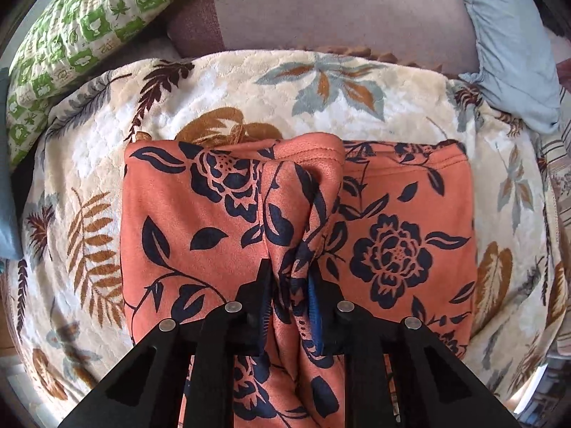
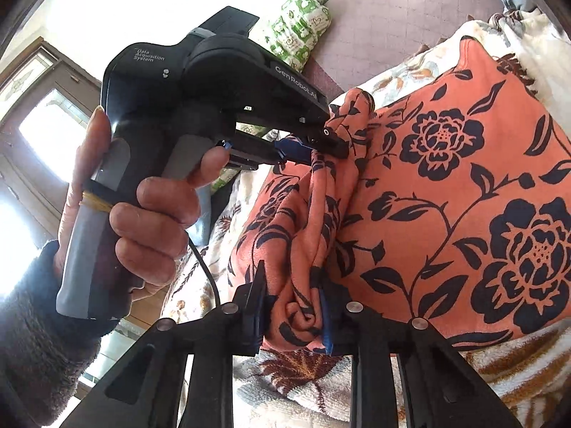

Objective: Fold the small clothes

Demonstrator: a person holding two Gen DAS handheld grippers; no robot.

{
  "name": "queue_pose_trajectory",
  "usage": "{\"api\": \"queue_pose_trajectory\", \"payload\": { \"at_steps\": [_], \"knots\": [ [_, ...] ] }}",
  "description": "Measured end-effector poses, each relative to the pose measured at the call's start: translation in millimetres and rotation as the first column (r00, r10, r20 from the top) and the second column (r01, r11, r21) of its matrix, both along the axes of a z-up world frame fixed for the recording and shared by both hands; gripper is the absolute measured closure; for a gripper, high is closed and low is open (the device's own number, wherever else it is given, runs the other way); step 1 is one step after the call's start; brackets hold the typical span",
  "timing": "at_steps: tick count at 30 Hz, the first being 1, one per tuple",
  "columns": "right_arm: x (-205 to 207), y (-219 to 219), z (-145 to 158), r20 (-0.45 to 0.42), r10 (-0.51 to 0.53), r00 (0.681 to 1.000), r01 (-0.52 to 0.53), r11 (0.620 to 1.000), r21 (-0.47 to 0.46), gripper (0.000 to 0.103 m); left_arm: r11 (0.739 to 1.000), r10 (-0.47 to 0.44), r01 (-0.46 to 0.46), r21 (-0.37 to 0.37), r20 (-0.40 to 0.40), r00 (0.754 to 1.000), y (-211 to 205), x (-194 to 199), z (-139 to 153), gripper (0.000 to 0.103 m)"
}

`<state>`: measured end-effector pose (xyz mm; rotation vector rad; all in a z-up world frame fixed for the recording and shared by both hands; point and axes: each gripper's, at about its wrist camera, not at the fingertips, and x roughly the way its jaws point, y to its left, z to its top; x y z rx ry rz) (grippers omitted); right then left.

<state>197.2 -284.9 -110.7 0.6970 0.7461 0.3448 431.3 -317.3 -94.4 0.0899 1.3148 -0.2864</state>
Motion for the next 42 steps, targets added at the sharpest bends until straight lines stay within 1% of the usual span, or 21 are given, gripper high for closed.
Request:
{"api": "queue_pose_trajectory", "payload": {
  "at_steps": [2,5,7,10,13,15,17,19,21,22,26,29,31,33,34,35,36,37,39,41,42],
  "knots": [
    [-5.7,-11.1,11.0,0.014,-0.023,1.0,0.023,1.0,0.002,0.08,1.0,-0.013,0.014,-0.028,0.014,1.0,-9.4,-3.9,16.0,0.087],
    [-15.3,-32.6,20.1,0.029,-0.073,0.997,0.073,0.997,-0.003,0.08,0.998,-0.039,0.041,-0.046,0.04,0.998,-32.0,-9.4,32.7,0.087],
    [-23.5,-53.2,23.2,0.028,-0.127,0.992,0.127,0.992,0.004,0.08,0.996,-0.061,0.064,-0.058,0.049,0.997,-50.5,-10.8,37.7,0.087],
    [-36.8,-83.1,20.8,-0.001,-0.202,0.979,0.202,0.979,0.033,0.081,0.992,-0.085,0.087,-0.089,0.027,0.996,-78.7,-13.7,35.8,0.087],
    [-51.4,-107.0,16.9,-0.052,-0.261,0.964,0.263,0.965,0.024,0.081,0.988,-0.128,0.128,-0.088,0.002,0.992,-114.1,-15.2,20.4,0.086],
    [-62.2,-123.7,12.1,-0.102,-0.281,0.954,0.285,0.958,0.021,0.081,0.987,-0.152,0.151,-0.054,-0.013,0.988,-133.8,-15.3,1.2,0.086],
    [-63.2,-132.6,1.4,-0.159,-0.284,0.945,0.293,0.956,0.032,0.08,0.988,-0.154,0.154,-0.014,-0.029,0.988,-145.6,-14.0,-17.6,0.086],
    [-59.8,-136.6,-8.3,-0.213,-0.274,0.938,0.292,0.955,0.057,0.08,0.99,-0.141,0.141,-0.003,-0.04,0.989,-149.0,-12.1,-29.6,0.084],
    [-55.8,-137.7,-17.3,-0.243,-0.264,0.933,0.288,0.955,0.07,0.077,0.992,-0.123,0.123,-0.016,-0.049,0.991,-147.0,-9.9,-32.4,0.083],
    [-55.3,-137.5,-18.5,-0.257,-0.262,0.93,0.285,0.957,0.058,0.076,0.993,-0.115,0.114,-0.024,-0.057,0.992,-145.0,-8.4,-32.3,0.083],
    [-58.1,-138.0,-14.0,-0.244,-0.281,0.928,0.298,0.954,0.036,0.07,0.993,-0.1,0.095,-0.071,-0.076,0.992,-133.4,-2.9,-21.3,0.08],
    [-65.8,-140.0,5.2,-0.163,-0.323,0.932,0.327,0.945,0.001,0.066,0.989,-0.084,0.075,-0.13,-0.065,0.994,-104.7,-0.1,-1.2,0.078],
    [-71.8,-146.4,18.3,-0.088,-0.378,0.921,0.379,0.925,-0.013,0.062,0.984,-0.055,0.044,-0.174,-0.056,0.997,-79.4,3.1,10.0,0.075],
    [-73.3,-154.8,28.0,-0.018,-0.425,0.905,0.425,0.905,-0.003,0.062,0.979,0.006,-0.011,-0.206,-0.025,1.0,-48.3,6.9,22.8,0.075],
    [-73.4,-156.4,31.3,-0.004,-0.433,0.901,0.433,0.901,0.009,0.062,0.972,0.038,-0.04,-0.233,-0.014,0.999,-32.2,9.3,28.9,0.075],
    [-72.7,-157.9,33.6,0.0,-0.442,0.897,0.442,0.897,0.019,0.062,0.96,0.053,-0.056,-0.273,-0.017,0.998,-17.5,13.3,34.3,0.074],
    [-73.1,-157.7,36.1,0.008,-0.449,0.894,0.448,0.893,0.025,0.062,0.953,0.064,-0.067,-0.295,-0.021,0.998,-4.9,16.3,38.9,0.074],
    [-72.4,-155.7,38.2,0.026,-0.449,0.893,0.448,0.894,0.029,0.062,0.954,0.077,-0.077,-0.29,-0.012,0.997,5.7,19.6,42.1,0.074],
    [-60.6,-148.5,44.7,0.045,-0.433,0.9,0.434,0.901,0.002,0.062,0.963,0.095,-0.089,-0.255,0.011,0.995,21.9,23.9,43.6,0.074],
    [-36.1,-141.7,49.3,0.036,-0.395,0.918,0.395,0.919,0.006,0.062,0.966,0.093,-0.092,-0.241,-0.009,0.996,31.3,27.9,38.0,0.073],
    [-25.7,-140.5,48.3,0.024,-0.381,0.924,0.381,0.925,0.008,0.062,0.963,0.096,-0.099,-0.251,-0.024,0.995,34.2,27.8,35.0,0.073]
  ]
}}
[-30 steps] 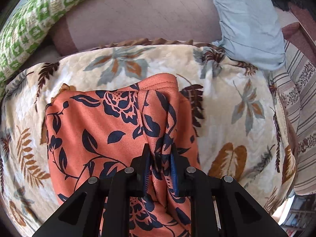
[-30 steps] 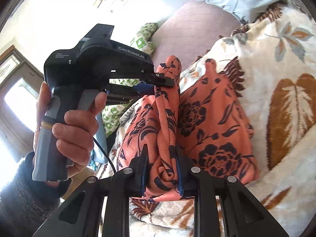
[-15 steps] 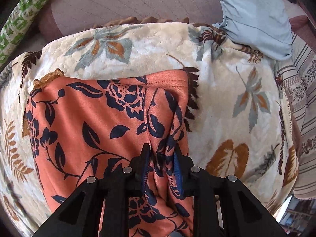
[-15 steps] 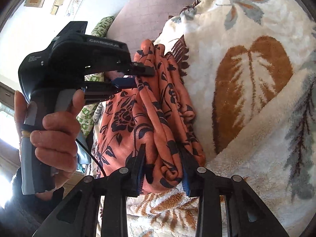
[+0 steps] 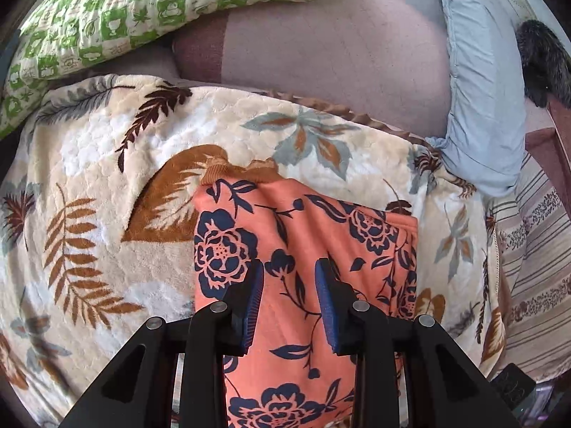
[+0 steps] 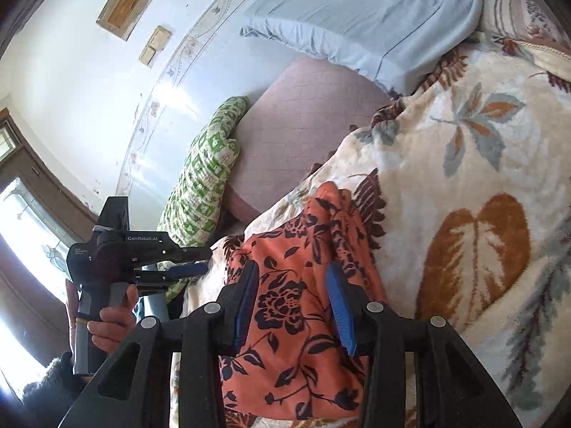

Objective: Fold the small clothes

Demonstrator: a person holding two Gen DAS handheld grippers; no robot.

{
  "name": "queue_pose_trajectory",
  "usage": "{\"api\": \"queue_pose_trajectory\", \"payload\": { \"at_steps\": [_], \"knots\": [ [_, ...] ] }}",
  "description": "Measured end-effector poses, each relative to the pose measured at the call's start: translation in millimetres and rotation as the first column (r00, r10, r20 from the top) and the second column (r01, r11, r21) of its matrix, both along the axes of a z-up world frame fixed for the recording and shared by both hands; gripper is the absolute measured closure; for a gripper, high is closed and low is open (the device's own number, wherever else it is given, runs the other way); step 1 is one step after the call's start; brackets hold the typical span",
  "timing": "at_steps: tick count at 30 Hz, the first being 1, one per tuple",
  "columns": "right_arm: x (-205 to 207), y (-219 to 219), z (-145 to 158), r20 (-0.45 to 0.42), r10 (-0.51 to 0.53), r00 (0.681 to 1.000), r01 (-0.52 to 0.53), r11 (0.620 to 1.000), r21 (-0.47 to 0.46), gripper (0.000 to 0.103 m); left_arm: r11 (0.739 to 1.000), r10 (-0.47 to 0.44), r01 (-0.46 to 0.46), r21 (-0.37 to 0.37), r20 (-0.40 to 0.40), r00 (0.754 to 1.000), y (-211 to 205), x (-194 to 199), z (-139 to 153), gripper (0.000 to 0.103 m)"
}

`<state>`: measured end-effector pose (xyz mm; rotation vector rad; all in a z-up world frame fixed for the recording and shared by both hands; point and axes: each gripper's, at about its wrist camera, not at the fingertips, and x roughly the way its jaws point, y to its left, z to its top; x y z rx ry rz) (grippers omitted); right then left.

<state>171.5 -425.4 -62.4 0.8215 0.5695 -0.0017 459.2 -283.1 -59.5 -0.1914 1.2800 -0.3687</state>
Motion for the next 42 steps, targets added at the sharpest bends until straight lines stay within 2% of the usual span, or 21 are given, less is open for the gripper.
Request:
{"api": "queue_pose_trajectory", "payload": {
  "at_steps": [3,6,8,10,12,14,15,17,19,21,23,25,29,32,34,36,39,42],
  "knots": [
    [32.6,1.0,-2.7,-0.052,0.033,0.998,-0.035,0.998,-0.048,0.062,1.0,-0.009,0.008,-0.021,-0.03,1.0,3.0,5.0,-14.3,0.073],
    [69.6,-0.7,-14.9,-0.161,0.079,0.984,-0.091,0.993,-0.071,0.062,0.999,-0.032,0.032,0.004,-0.046,0.998,1.9,13.3,-38.0,0.073],
    [86.6,-1.4,-25.1,-0.239,0.053,0.97,-0.086,0.988,-0.13,0.062,1.0,-0.028,0.027,-0.01,-0.051,0.998,6.5,14.8,-53.1,0.073],
    [103.2,-3.0,-38.9,-0.294,0.072,0.953,-0.111,0.987,-0.116,0.062,0.999,-0.027,0.027,-0.023,-0.028,0.999,9.5,11.8,-63.0,0.07],
    [115.0,-1.3,-46.6,-0.291,0.119,0.949,-0.151,0.984,-0.09,0.063,0.999,-0.035,0.035,-0.003,0.006,0.999,7.6,7.2,-70.9,0.069],
    [124.4,4.5,-44.1,-0.321,0.128,0.938,-0.183,0.972,-0.145,0.092,0.999,-0.045,0.044,0.018,0.039,0.998,3.9,1.3,-71.3,0.071],
    [125.7,7.4,-36.9,-0.311,0.143,0.94,-0.201,0.966,-0.16,0.092,0.999,-0.048,0.047,0.021,0.054,0.997,3.7,-2.4,-67.8,0.079],
    [121.7,9.7,-9.7,-0.225,0.159,0.961,-0.206,0.957,-0.204,0.092,0.999,-0.043,0.044,-0.01,0.096,0.994,7.8,-10.9,-54.2,0.089],
    [118.1,6.5,14.8,-0.165,0.147,0.975,-0.185,0.95,-0.252,0.092,1.0,-0.021,0.019,0.015,0.15,0.988,10.0,-15.6,-45.1,0.089],
    [127.2,3.6,14.6,-0.208,0.137,0.968,-0.192,0.942,-0.275,0.092,0.998,-0.02,0.01,0.061,0.166,0.986,7.5,-15.5,-49.7,0.089],
    [136.9,3.5,-2.5,-0.294,0.125,0.947,-0.218,0.927,-0.306,0.092,0.996,-0.024,0.012,0.093,0.128,0.992,4.5,-12.7,-66.4,0.089],
    [140.7,-1.4,-25.2,-0.352,0.112,0.929,-0.221,0.931,-0.289,0.092,0.995,-0.016,0.007,0.102,0.089,0.996,3.7,-9.7,-82.6,0.089],
    [137.3,-10.5,-52.1,-0.366,0.103,0.925,-0.206,0.944,-0.256,0.093,0.992,-0.035,0.02,0.127,0.119,0.992,-3.3,-7.3,-86.2,0.089],
    [138.1,-12.1,-49.2,-0.379,0.103,0.919,-0.208,0.947,-0.245,0.091,0.986,-0.052,0.03,0.163,0.133,0.99,-9.0,-7.6,-82.8,0.089],
    [134.4,-8.9,-40.7,-0.381,0.111,0.918,-0.217,0.944,-0.249,0.085,0.987,-0.046,0.025,0.162,0.128,0.991,-7.5,-10.0,-79.3,0.089],
    [126.7,-7.0,-31.0,-0.388,0.108,0.915,-0.218,0.943,-0.253,0.084,0.988,-0.041,0.022,0.155,0.121,0.992,-3.2,-15.6,-73.4,0.089],
    [108.1,-9.0,-20.0,-0.395,0.113,0.912,-0.215,0.95,-0.225,0.081,0.986,-0.04,0.02,0.166,0.12,0.992,2.2,-25.7,-64.8,0.089],
    [87.9,-12.6,-15.8,-0.406,0.131,0.905,-0.217,0.96,-0.175,0.073,0.986,-0.034,0.016,0.169,0.104,0.994,10.8,-37.6,-56.6,0.086]
  ]
}}
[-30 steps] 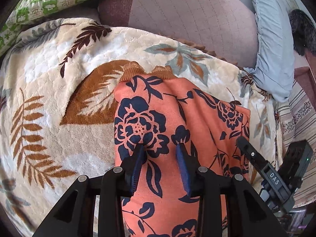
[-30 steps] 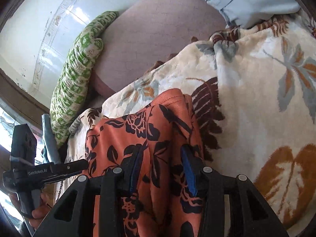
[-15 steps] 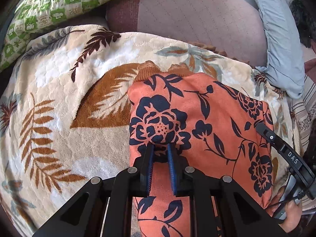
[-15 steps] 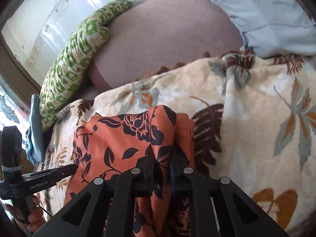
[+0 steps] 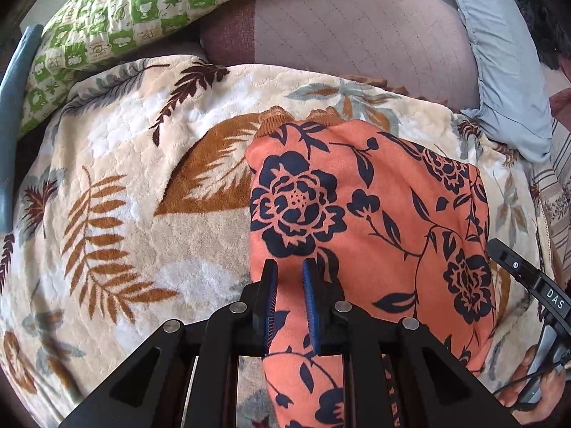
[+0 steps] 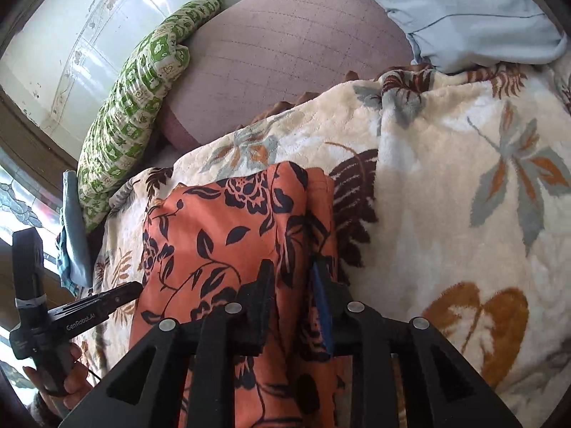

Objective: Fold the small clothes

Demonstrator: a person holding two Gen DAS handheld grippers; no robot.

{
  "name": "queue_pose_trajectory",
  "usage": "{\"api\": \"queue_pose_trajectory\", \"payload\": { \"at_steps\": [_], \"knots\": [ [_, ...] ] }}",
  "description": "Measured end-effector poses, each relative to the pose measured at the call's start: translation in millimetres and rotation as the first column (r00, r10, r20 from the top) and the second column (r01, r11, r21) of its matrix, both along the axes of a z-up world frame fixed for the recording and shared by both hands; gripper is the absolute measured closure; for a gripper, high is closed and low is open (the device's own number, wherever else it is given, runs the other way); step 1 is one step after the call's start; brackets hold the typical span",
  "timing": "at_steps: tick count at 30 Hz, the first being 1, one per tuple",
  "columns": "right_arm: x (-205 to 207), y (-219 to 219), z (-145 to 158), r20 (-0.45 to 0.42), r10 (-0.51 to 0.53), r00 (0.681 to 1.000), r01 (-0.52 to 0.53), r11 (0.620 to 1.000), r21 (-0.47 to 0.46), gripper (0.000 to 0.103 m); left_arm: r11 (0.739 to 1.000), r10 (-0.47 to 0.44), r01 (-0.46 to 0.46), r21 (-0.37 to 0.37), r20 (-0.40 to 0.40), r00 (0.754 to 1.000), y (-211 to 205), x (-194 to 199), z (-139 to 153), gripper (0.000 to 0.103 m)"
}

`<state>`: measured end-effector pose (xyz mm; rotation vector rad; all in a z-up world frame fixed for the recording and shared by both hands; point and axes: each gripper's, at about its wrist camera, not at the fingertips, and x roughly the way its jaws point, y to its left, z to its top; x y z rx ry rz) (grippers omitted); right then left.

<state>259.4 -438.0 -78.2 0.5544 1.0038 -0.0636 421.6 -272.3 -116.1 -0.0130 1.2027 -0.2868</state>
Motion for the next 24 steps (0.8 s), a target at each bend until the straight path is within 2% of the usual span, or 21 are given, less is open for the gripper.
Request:
{"api": "queue_pose_trajectory", "payload": {
  "at_steps": [1,2,3,5,7,9,10,11,15,17,21,22,24],
  "knots": [
    [-7.7,-1.4,0.0,0.002,-0.005,1.0,0.005,1.0,0.026,0.071,1.0,0.006,-0.007,-0.022,-0.021,1.0,6.1,-3.6,0.8,0.084],
    [-13.5,-1.9,-1.3,0.008,-0.009,1.0,0.009,0.998,0.061,0.068,0.998,0.017,-0.02,-0.057,-0.05,0.999,14.6,-6.8,0.8,0.076],
    [-19.2,-2.6,-4.1,0.013,-0.011,1.0,0.01,0.994,0.104,0.066,0.993,0.029,-0.038,-0.108,-0.081,0.996,24.0,-11.1,-0.6,0.068],
    [-24.7,-0.9,-12.0,0.015,-0.019,1.0,0.017,0.987,0.158,0.059,0.973,0.046,-0.078,-0.217,-0.149,0.988,42.5,-20.9,-6.3,0.059],
    [-24.5,3.1,-23.8,-0.001,-0.022,1.0,0.021,0.982,0.188,0.059,0.944,0.044,-0.11,-0.311,-0.212,0.976,55.4,-31.0,-15.3,0.057],
    [-22.1,9.6,-30.9,-0.005,-0.026,1.0,0.027,0.982,0.186,0.058,0.93,0.04,-0.128,-0.344,-0.252,0.967,60.6,-39.2,-22.7,0.055],
    [-20.8,14.2,-28.1,0.007,-0.01,1.0,0.009,0.986,0.167,0.065,0.93,0.045,-0.132,-0.342,-0.252,0.967,62.0,-42.4,-23.1,0.055],
    [-20.7,18.4,-21.6,0.027,0.011,1.0,-0.015,0.989,0.148,0.093,0.931,0.045,-0.128,-0.341,-0.242,0.969,63.1,-45.0,-21.1,0.055],
    [-38.9,22.3,15.7,0.159,0.027,0.987,-0.039,0.997,0.072,0.092,0.956,0.028,-0.075,-0.282,-0.168,0.985,60.7,-53.4,-12.0,0.056],
    [-42.3,18.2,12.2,0.141,0.015,0.99,-0.023,0.998,0.054,0.092,0.969,0.014,-0.051,-0.243,-0.15,0.989,53.8,-56.2,-14.3,0.055],
    [-38.9,15.2,-27.4,0.007,0.001,1.0,-0.001,1.0,0.001,0.091,0.98,0.009,-0.04,-0.197,-0.159,0.987,38.0,-57.7,-23.7,0.055],
    [-42.4,12.2,-29.4,0.018,-0.014,1.0,0.014,1.0,0.022,0.091,0.981,0.007,-0.038,-0.191,-0.158,0.987,36.6,-57.7,-22.8,0.055],
    [-48.6,8.4,-21.2,0.052,-0.034,0.998,0.03,0.996,0.078,0.083,0.98,0.004,-0.034,-0.194,-0.156,0.988,39.8,-57.6,-15.0,0.056]
  ]
}}
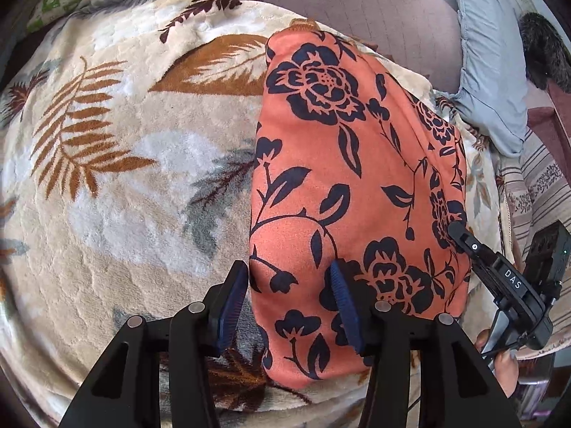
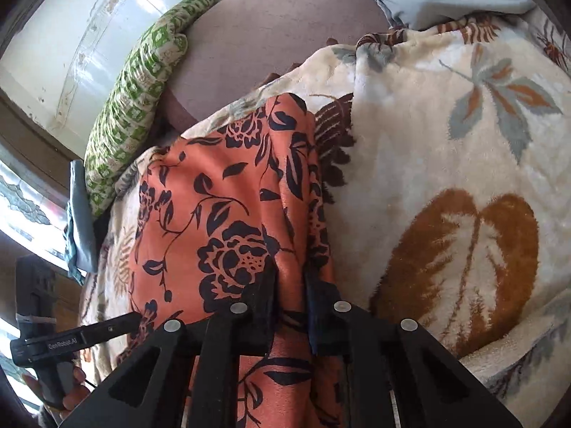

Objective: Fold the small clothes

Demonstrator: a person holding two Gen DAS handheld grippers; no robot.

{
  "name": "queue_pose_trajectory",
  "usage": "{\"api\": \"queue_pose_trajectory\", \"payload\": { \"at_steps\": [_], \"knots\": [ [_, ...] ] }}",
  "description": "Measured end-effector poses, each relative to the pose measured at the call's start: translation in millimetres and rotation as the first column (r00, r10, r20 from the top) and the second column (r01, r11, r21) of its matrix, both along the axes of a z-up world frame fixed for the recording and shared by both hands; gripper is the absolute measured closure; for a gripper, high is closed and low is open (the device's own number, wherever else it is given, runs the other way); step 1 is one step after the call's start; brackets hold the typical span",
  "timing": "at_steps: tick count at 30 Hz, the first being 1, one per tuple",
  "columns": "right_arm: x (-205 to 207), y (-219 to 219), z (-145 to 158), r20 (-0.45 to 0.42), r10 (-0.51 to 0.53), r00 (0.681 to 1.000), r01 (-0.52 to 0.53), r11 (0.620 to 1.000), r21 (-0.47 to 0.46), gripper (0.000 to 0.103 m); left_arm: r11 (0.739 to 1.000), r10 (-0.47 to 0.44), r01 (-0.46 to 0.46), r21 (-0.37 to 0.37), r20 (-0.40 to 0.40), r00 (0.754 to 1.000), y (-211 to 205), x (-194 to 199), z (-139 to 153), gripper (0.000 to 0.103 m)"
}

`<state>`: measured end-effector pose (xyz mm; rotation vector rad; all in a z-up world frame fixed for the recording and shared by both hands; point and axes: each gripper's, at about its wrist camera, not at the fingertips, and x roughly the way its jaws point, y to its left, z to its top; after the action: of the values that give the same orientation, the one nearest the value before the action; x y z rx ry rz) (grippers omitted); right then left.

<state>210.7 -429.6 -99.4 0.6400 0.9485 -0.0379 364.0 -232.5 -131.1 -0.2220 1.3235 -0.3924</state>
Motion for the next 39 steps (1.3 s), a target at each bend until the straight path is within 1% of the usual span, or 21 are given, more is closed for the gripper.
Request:
{"api": "queue_pose_trajectory", "payload": {
  "at_steps": [3,5,7,8,10,12,13,16,18,21,24,26,27,28,29,30,32,33,34,36,39],
  "knots": [
    [-14.7,-1.4,11.5,0.014,0.017,1.0,-0.018,0.998,0.053,0.08,0.999,-0.006,0.005,-0.043,-0.004,1.0,12.4,-8.8,16.8,0.059],
    [-29.0,-1.4,12.6,0.013,0.024,1.0,-0.025,0.997,0.071,0.069,0.996,-0.017,0.018,-0.091,0.009,1.0,20.9,-24.1,27.5,0.059],
    [-42.8,0.5,6.9,0.002,0.024,1.0,-0.024,0.996,0.09,0.063,0.991,-0.024,0.027,-0.129,0.023,0.999,25.1,-41.8,31.4,0.056],
    [-47.3,2.2,2.4,-0.008,0.025,1.0,-0.024,0.995,0.099,0.061,0.99,-0.02,0.021,-0.141,0.011,1.0,26.4,-49.4,29.0,0.056],
    [-53.6,6.7,-6.6,-0.027,0.021,0.999,-0.018,0.994,0.111,0.061,0.981,0.003,-0.012,-0.193,-0.048,0.999,32.8,-63.6,17.7,0.056],
    [-56.7,9.7,-7.7,-0.03,0.012,0.999,-0.008,0.994,0.111,0.061,0.968,0.054,-0.083,-0.237,-0.126,0.991,43.1,-69.8,1.5,0.056],
    [-57.6,11.2,-5.5,-0.025,0.012,1.0,-0.009,0.994,0.11,0.061,0.954,0.094,-0.138,-0.268,-0.17,0.981,50.4,-72.6,-5.1,0.057],
    [-60.3,13.4,0.1,-0.021,0.026,0.999,-0.023,0.993,0.113,0.061,0.886,0.193,-0.296,-0.356,-0.297,0.935,70.2,-75.7,-20.9,0.057],
    [-61.9,13.8,1.2,-0.026,0.031,0.999,-0.028,0.994,0.109,0.06,0.85,0.239,-0.367,-0.379,-0.343,0.908,75.2,-70.4,-25.9,0.057],
    [-64.3,11.4,-0.2,-0.03,0.021,0.999,-0.017,0.991,0.13,0.06,0.807,0.282,-0.439,-0.396,-0.394,0.875,76.8,-59.9,-30.0,0.057],
    [-65.2,8.5,-2.1,-0.03,0.017,0.999,-0.012,0.988,0.153,0.059,0.777,0.315,-0.492,-0.392,-0.434,0.844,76.5,-52.0,-37.7,0.056],
    [-63.4,8.4,-4.5,-0.037,0.017,0.999,-0.011,0.987,0.159,0.058,0.769,0.34,-0.521,-0.37,-0.454,0.824,76.3,-47.6,-44.9,0.056],
    [-61.9,9.6,-5.0,-0.039,0.024,0.999,-0.019,0.989,0.149,0.057,0.769,0.345,-0.527,-0.362,-0.461,0.818,75.9,-44.0,-50.2,0.059],
    [-59.0,13.3,-2.8,-0.041,0.045,0.998,-0.04,0.993,0.108,0.063,0.776,0.34,-0.524,-0.351,-0.466,0.817,75.3,-41.0,-52.8,0.065],
    [-54.7,19.2,3.0,-0.047,0.076,0.996,-0.075,0.997,0.033,0.094,0.779,0.326,-0.513,-0.36,-0.466,0.822,73.8,-38.0,-54.2,0.078],
    [-50.0,24.1,11.1,-0.042,0.119,0.992,-0.12,0.993,-0.003,0.095,0.786,0.316,-0.496,-0.368,-0.451,0.835,71.6,-35.8,-50.1,0.081],
    [-50.5,25.9,39.0,0.054,0.143,0.988,-0.141,0.989,-0.038,0.095,0.823,0.323,-0.452,-0.345,-0.37,0.871,74.9,-34.3,-32.1,0.081],
    [-51.9,24.3,51.1,0.094,0.145,0.985,-0.141,0.989,-0.051,0.095,0.835,0.32,-0.433,-0.34,-0.34,0.884,73.9,-35.7,-25.4,0.081],
    [-51.6,23.5,57.4,0.109,0.145,0.983,-0.139,0.988,-0.06,0.095,0.84,0.317,-0.425,-0.338,-0.331,0.889,73.5,-36.9,-24.3,0.081],
    [-50.7,23.5,51.7,0.081,0.141,0.987,-0.135,0.988,-0.076,0.095,0.846,0.314,-0.423,-0.325,-0.336,0.888,72.2,-37.7,-30.8,0.081],
    [-52.6,25.6,13.0,-0.048,0.141,0.989,-0.147,0.98,-0.138,0.095,0.876,0.307,-0.401,-0.269,-0.33,0.893,61.9,-39.2,-44.4,0.08]
  ]
}}
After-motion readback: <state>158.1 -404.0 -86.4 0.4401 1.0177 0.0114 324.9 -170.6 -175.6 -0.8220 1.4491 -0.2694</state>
